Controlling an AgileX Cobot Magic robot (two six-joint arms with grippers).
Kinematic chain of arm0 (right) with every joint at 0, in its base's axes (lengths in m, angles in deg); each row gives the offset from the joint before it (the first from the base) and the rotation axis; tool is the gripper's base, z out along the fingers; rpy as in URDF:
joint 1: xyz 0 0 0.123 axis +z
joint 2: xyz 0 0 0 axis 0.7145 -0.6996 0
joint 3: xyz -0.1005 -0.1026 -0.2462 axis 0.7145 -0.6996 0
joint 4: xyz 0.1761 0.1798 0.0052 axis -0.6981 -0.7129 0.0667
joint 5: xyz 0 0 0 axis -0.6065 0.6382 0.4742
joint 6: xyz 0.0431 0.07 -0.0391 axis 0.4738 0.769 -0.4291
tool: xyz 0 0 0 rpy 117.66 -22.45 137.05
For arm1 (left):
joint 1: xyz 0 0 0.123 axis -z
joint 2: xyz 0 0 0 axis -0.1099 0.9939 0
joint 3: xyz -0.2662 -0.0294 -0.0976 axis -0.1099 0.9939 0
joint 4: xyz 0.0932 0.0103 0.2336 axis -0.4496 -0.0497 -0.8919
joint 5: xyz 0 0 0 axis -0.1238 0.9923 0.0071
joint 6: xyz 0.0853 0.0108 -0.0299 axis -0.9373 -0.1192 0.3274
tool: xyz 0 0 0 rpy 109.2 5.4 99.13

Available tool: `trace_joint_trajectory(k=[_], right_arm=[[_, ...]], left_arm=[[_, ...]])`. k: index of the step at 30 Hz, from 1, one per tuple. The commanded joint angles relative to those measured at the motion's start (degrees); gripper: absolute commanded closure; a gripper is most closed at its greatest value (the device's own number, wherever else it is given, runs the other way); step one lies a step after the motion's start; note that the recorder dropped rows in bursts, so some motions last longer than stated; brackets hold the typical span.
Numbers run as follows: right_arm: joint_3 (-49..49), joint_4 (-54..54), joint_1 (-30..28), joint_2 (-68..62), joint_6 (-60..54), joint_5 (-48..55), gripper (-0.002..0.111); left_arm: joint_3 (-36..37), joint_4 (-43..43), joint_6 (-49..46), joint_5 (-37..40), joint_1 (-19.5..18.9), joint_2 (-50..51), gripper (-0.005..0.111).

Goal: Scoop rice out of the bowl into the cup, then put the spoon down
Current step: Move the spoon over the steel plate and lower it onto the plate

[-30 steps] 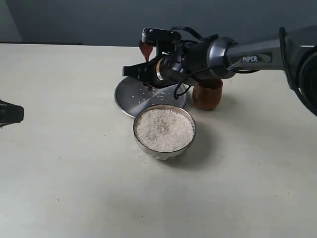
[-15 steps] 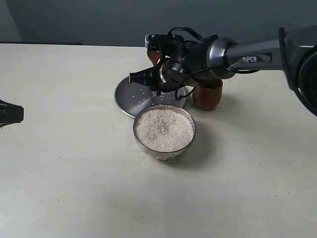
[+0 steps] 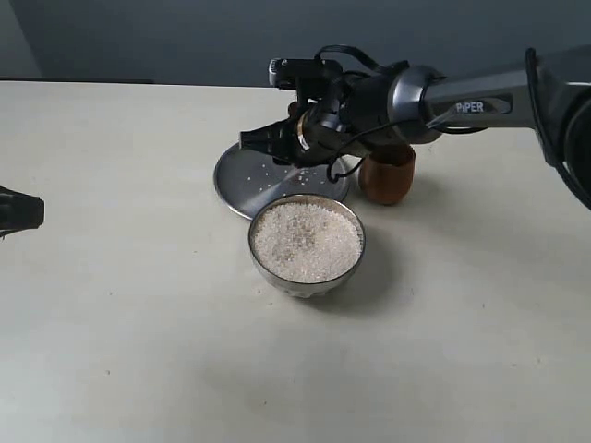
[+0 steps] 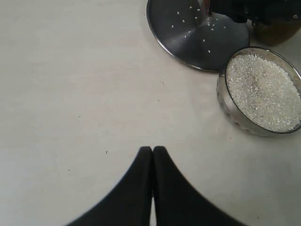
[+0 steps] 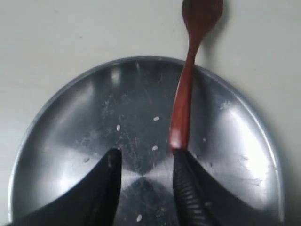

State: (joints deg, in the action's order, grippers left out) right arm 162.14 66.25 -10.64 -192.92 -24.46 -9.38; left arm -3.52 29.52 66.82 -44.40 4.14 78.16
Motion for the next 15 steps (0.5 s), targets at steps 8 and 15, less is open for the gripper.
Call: trace_joint_trajectory(k=[8,15], right_arm=[[0.19,2.81,0.03,7.86,-5.41,9.67,0.071],[0.19,0.62,0.57,8.34,-7.67,11.20,0.071]], left_arm=[[-0.35,0.21,0.04,-0.45,0.01,0.30,0.106],[-0.35,0.21,0.04,-0.45,0.01,0.30,0.106]])
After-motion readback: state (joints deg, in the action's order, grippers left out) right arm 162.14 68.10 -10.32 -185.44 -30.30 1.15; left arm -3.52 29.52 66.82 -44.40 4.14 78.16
